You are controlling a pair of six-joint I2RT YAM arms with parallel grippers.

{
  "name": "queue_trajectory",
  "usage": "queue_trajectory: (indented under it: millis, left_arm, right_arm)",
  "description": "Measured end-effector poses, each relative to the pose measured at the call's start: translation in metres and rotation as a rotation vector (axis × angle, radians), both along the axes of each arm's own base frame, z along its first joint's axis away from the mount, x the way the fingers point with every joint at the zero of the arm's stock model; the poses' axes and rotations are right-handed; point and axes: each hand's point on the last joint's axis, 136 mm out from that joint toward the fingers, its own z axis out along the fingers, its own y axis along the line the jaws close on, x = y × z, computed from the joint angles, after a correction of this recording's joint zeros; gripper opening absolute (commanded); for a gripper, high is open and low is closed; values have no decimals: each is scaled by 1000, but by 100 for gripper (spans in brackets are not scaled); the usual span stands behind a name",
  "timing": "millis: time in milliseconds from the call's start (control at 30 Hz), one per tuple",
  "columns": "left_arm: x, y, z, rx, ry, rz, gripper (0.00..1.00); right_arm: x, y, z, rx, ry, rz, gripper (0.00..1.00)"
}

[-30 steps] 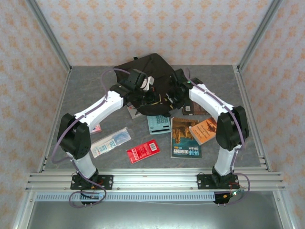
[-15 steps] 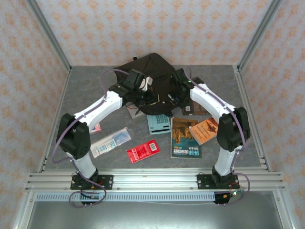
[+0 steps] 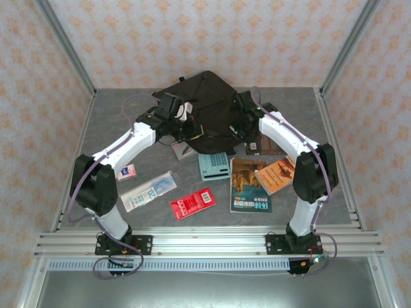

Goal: Pack the student bag

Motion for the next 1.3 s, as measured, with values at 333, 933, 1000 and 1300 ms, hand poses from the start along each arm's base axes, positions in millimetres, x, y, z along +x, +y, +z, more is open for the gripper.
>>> queue_trajectory:
  millis: [333,933,1000,1300]
  left_arm:
    - [7,23,-4,-2,12,57,0]
    - [31,78,-13,1,33,211,0]
    - [36,87,-17,10,38,241,0]
    - [55,106,-46,34,99,310,0]
  right_arm:
    - [1,-3,0,-17,-9,22,0]
    - [4,-14,14,-59,-65,49,0]
    - [4,-16,13,-67,-66,49,0]
    - [1,-19,7,-85,-63,83,0]
